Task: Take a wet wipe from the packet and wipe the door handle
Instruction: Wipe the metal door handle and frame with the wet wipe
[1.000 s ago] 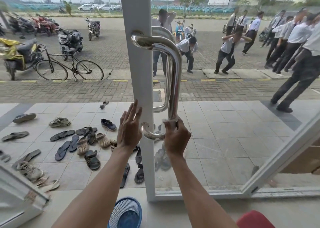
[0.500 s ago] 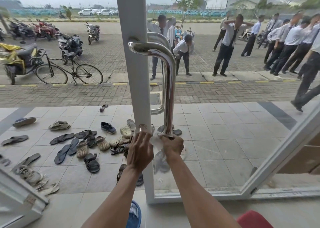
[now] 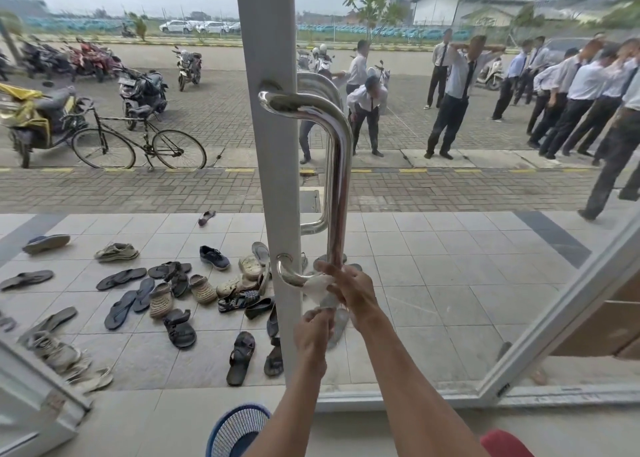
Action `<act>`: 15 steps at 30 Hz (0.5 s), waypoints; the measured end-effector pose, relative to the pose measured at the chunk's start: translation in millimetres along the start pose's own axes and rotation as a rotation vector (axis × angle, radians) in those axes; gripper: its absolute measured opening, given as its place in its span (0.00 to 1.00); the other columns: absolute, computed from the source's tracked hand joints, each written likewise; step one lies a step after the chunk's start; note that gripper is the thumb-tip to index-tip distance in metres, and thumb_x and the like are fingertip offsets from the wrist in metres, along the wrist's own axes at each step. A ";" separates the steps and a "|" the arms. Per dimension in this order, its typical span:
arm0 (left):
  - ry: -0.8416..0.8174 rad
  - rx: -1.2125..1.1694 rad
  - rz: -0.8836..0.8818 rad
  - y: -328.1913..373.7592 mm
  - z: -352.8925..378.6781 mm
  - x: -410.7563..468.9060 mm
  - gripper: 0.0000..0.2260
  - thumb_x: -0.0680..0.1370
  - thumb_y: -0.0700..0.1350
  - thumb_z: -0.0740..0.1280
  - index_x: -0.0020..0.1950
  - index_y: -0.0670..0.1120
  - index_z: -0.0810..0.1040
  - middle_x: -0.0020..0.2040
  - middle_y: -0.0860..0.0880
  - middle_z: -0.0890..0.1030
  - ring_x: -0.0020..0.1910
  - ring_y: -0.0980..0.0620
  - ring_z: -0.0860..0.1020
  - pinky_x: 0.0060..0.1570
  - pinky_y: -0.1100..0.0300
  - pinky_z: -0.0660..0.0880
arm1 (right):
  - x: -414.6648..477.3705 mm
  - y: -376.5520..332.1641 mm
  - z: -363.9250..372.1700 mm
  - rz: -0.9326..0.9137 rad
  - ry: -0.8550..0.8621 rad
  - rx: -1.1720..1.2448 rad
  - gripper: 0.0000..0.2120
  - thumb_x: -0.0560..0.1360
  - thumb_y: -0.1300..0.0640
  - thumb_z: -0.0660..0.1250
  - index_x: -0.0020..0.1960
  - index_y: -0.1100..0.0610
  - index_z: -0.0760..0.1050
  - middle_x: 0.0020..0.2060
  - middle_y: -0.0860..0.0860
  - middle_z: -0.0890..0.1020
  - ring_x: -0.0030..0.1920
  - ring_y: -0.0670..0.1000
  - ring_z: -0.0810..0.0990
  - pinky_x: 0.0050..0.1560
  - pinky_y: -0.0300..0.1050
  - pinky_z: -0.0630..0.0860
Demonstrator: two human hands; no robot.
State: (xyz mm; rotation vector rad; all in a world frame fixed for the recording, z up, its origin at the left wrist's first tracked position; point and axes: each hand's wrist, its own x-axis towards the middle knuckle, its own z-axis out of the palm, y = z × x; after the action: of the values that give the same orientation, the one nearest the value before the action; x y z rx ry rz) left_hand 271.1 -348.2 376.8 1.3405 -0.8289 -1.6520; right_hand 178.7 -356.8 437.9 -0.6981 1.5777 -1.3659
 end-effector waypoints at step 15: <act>-0.005 -0.827 -0.338 45.4 29.0 -6.7 0.08 0.76 0.42 0.72 0.51 0.39 0.80 0.34 0.47 0.85 0.26 0.55 0.83 0.27 0.60 0.81 | -12.7 -29.9 -9.0 -0.187 0.225 -0.300 0.38 0.59 0.29 0.75 0.58 0.56 0.79 0.36 0.42 0.79 0.40 0.44 0.78 0.45 0.40 0.76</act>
State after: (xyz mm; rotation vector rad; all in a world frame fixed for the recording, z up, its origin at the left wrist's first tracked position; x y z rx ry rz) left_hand 252.2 -362.2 425.6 0.8963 0.1259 -1.9378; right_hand 172.0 -348.7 469.8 -0.9167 1.9632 -1.3947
